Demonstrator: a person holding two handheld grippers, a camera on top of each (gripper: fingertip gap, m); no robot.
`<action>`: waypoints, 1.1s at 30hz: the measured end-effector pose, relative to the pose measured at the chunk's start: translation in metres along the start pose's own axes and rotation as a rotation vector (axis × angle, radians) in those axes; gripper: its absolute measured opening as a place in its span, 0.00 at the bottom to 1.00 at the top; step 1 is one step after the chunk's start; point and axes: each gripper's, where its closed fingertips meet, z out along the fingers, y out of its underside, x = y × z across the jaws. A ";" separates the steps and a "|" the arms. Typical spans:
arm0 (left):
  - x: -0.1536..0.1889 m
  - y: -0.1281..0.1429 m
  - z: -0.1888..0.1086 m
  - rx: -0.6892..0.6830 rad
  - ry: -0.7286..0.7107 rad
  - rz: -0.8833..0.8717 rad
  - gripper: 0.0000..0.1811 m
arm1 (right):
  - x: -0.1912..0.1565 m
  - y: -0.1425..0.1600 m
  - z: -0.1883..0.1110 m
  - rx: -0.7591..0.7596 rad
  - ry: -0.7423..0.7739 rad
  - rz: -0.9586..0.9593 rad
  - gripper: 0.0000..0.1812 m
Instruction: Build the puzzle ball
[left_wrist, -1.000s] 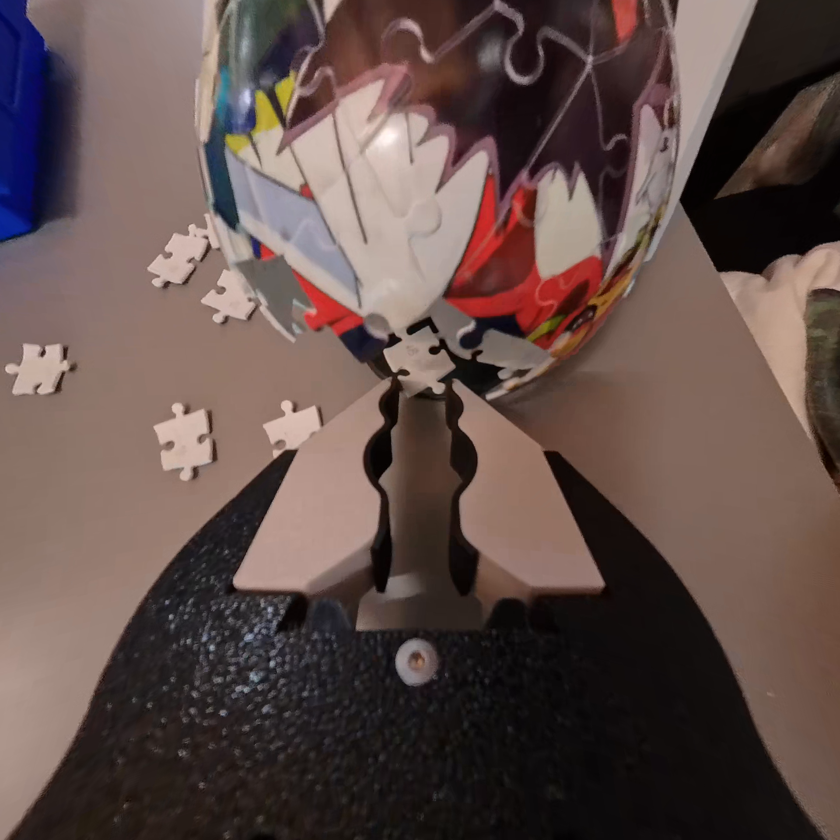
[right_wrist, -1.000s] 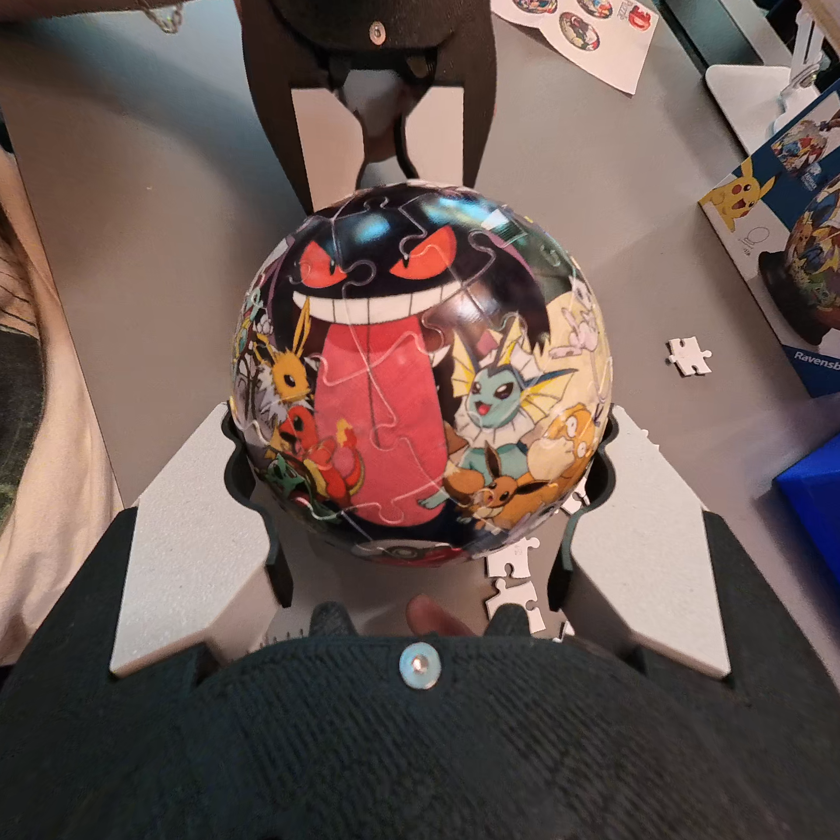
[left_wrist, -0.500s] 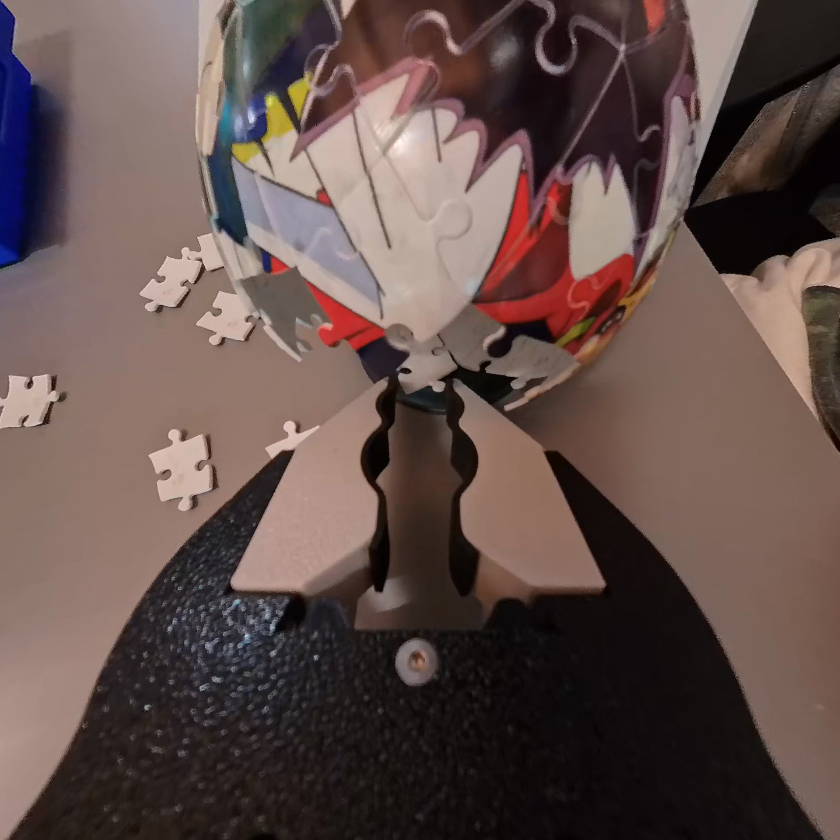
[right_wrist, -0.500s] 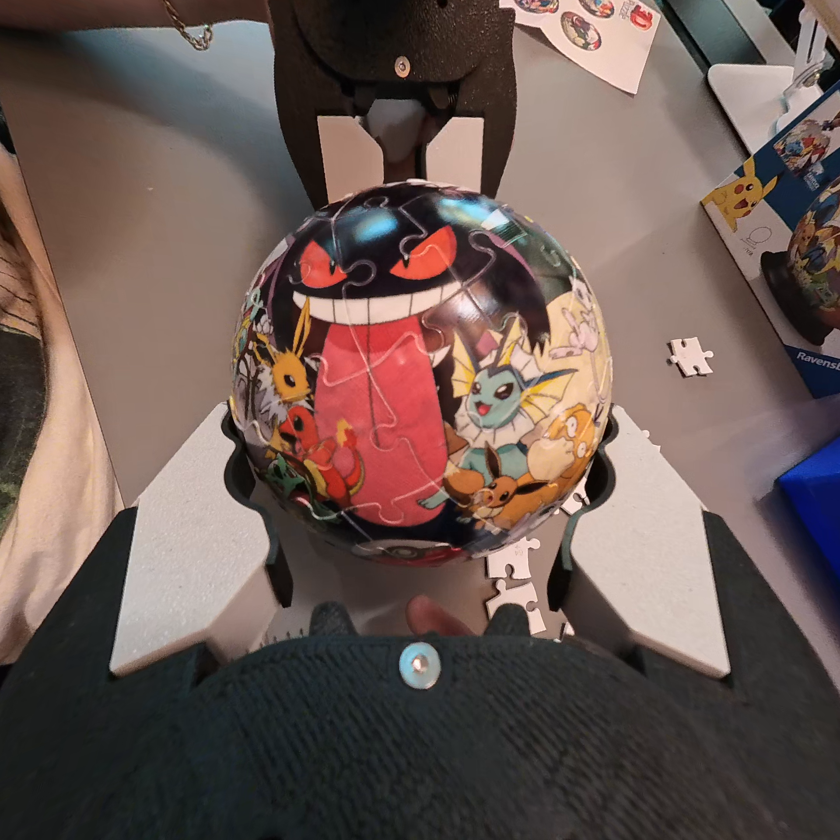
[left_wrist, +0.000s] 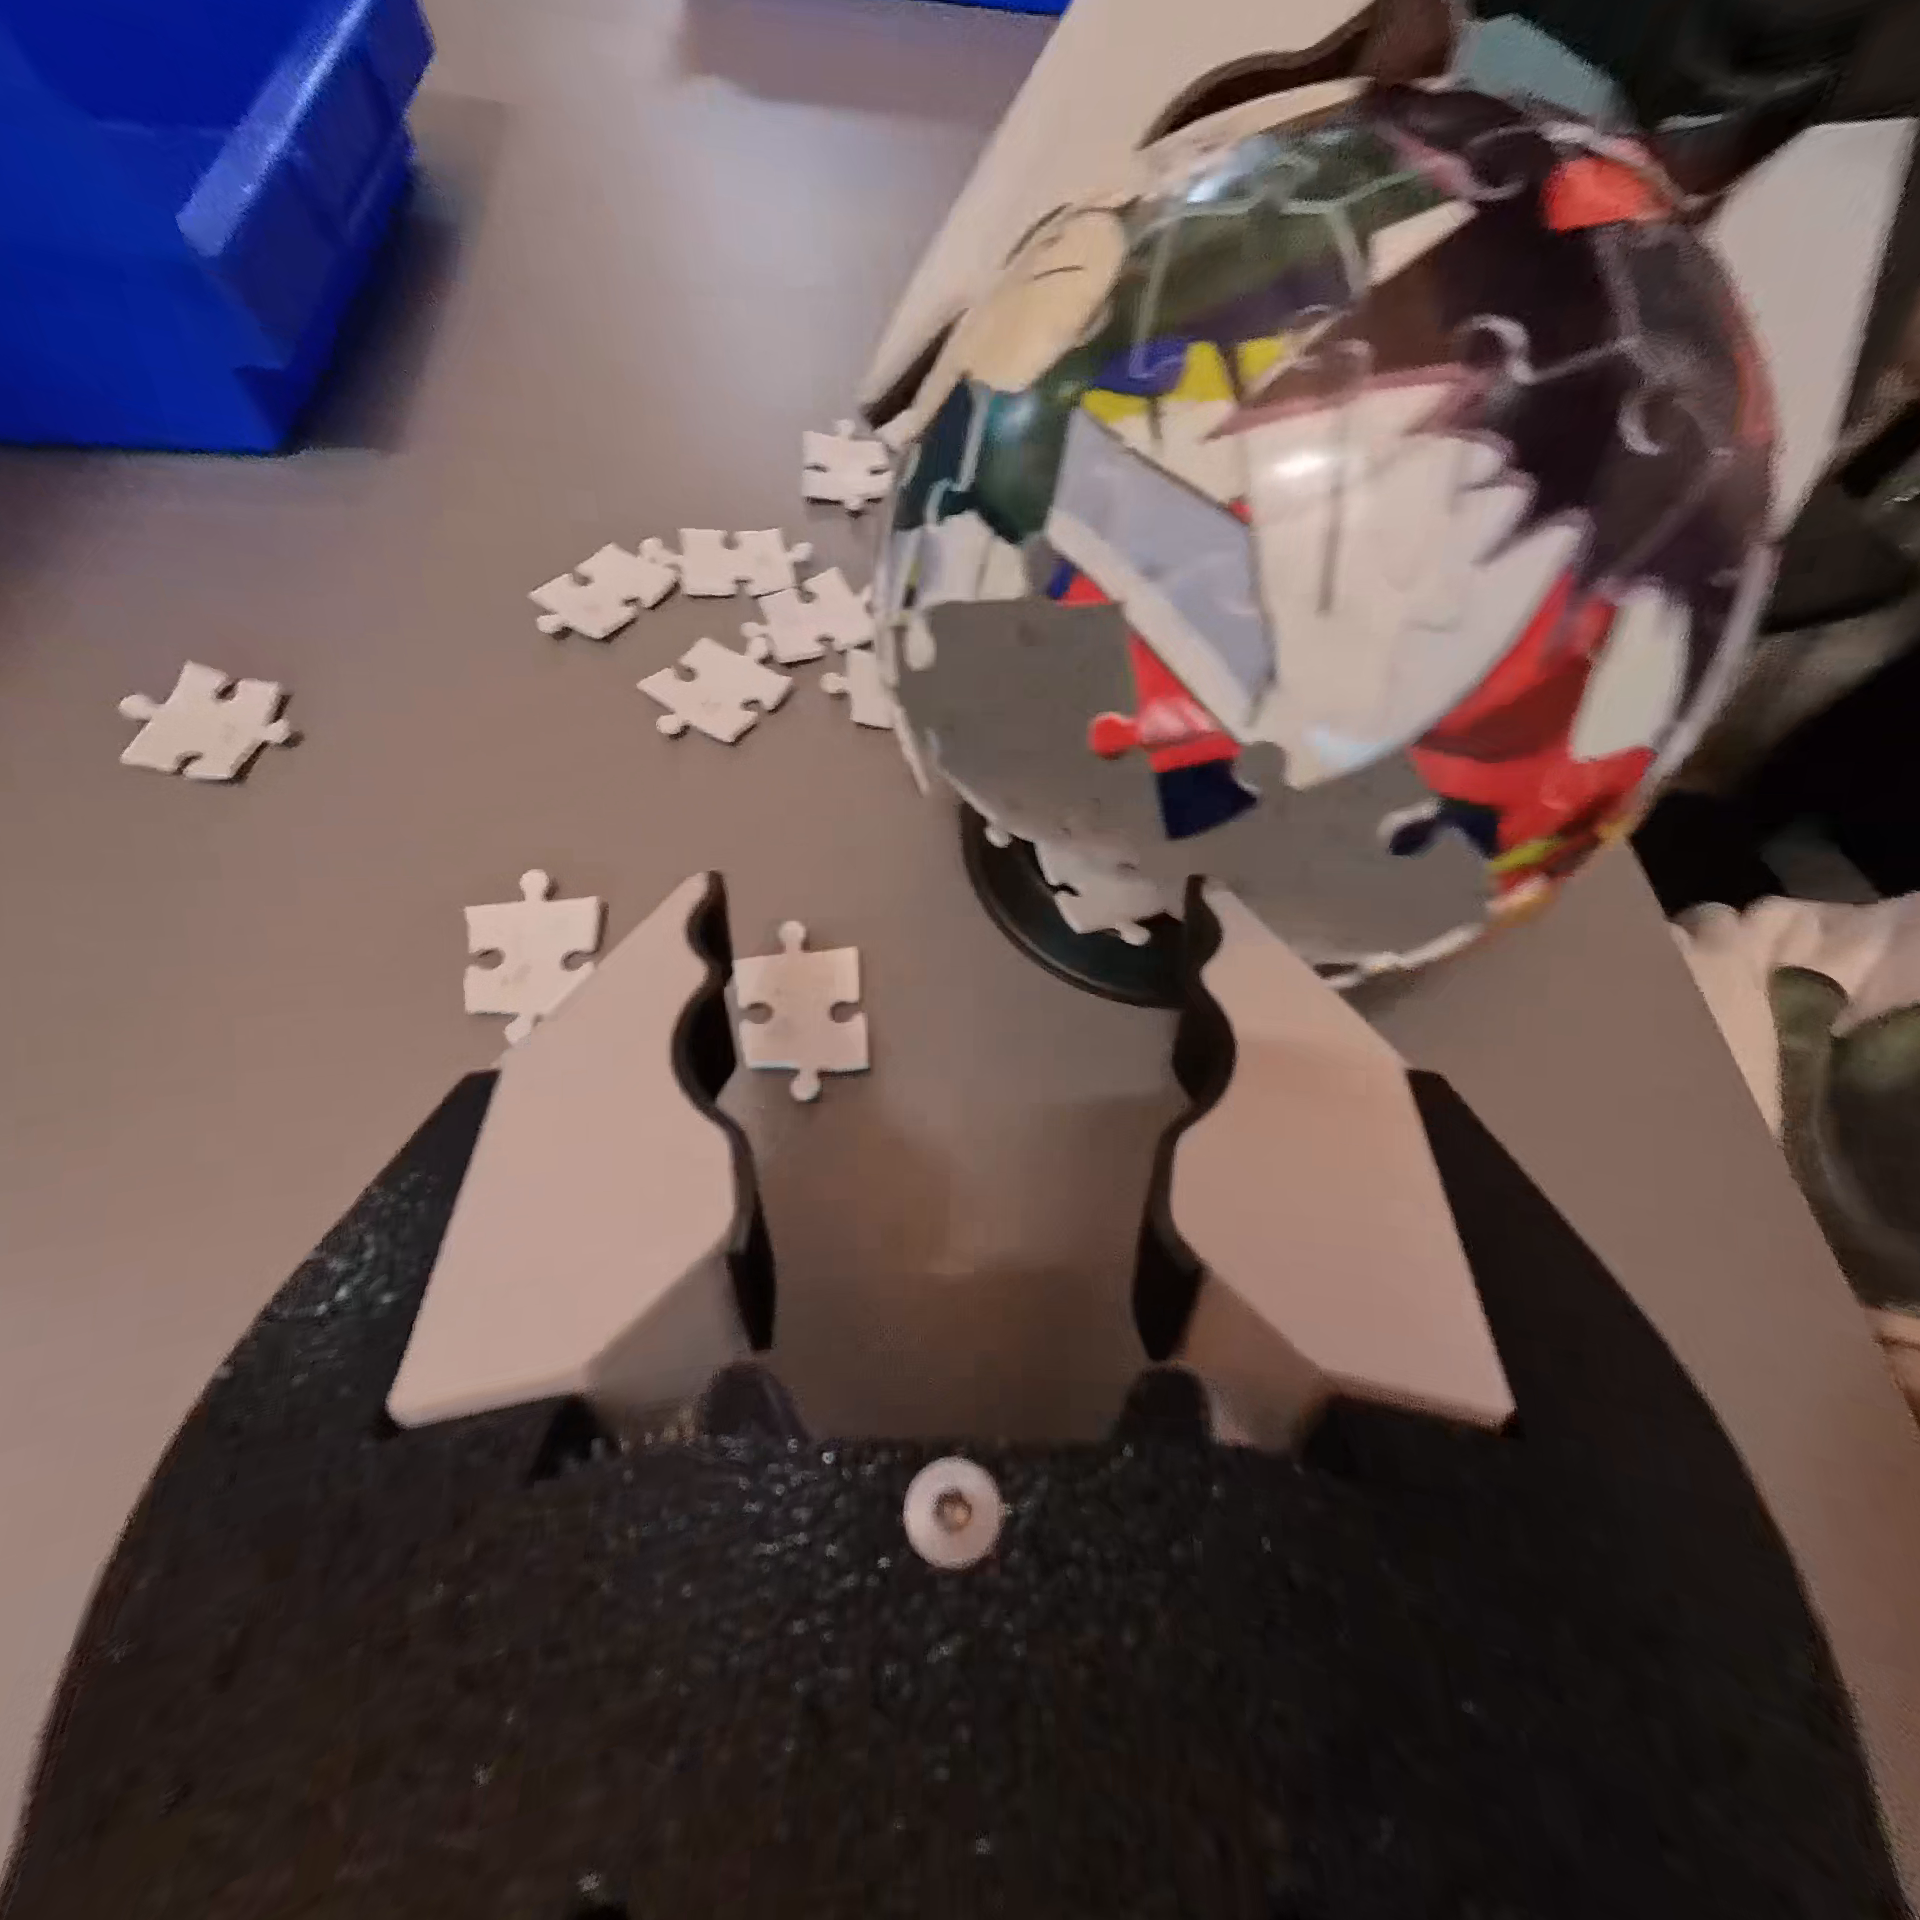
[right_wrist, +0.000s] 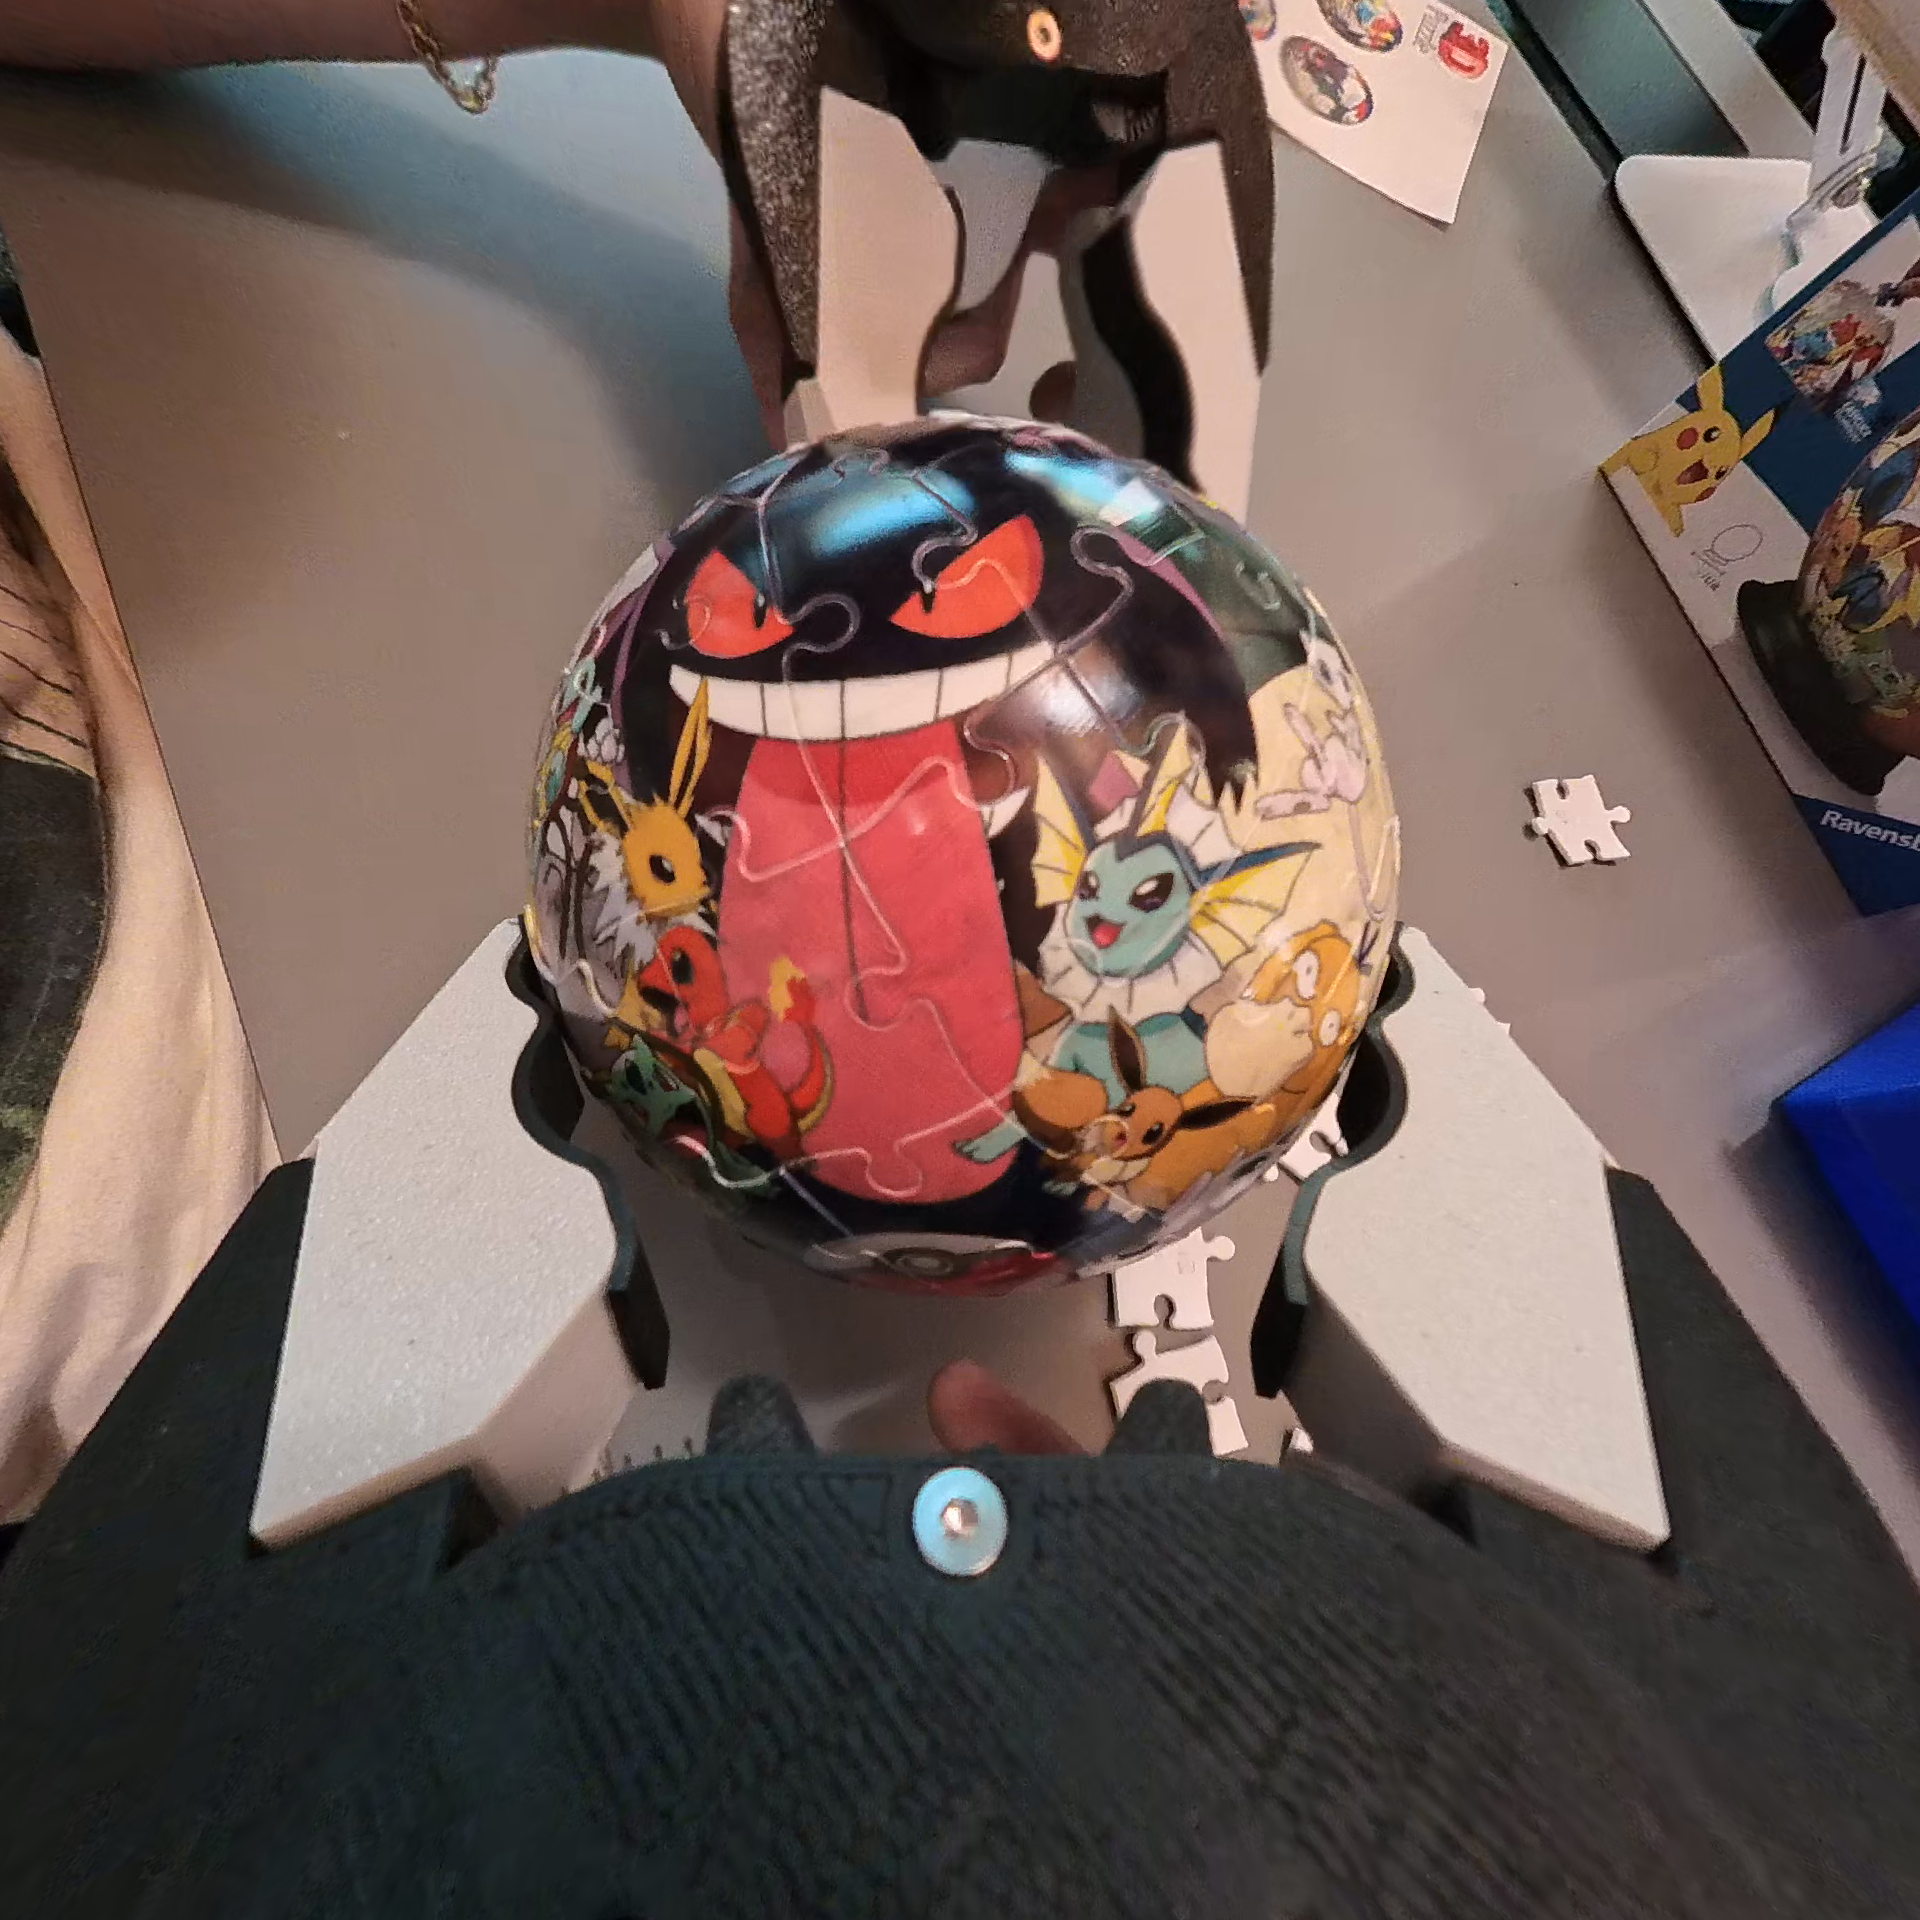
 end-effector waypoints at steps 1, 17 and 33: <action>-0.004 0.002 0.002 -0.015 -0.023 -0.004 0.50 | 0.000 0.000 0.000 0.001 -0.001 0.000 0.82; -0.023 0.004 0.029 -0.154 -0.110 0.062 0.58 | 0.000 -0.001 0.000 0.006 0.002 0.005 0.82; -0.026 0.010 0.039 -0.206 -0.037 0.092 0.62 | 0.001 -0.023 -0.009 0.042 0.088 -0.107 0.80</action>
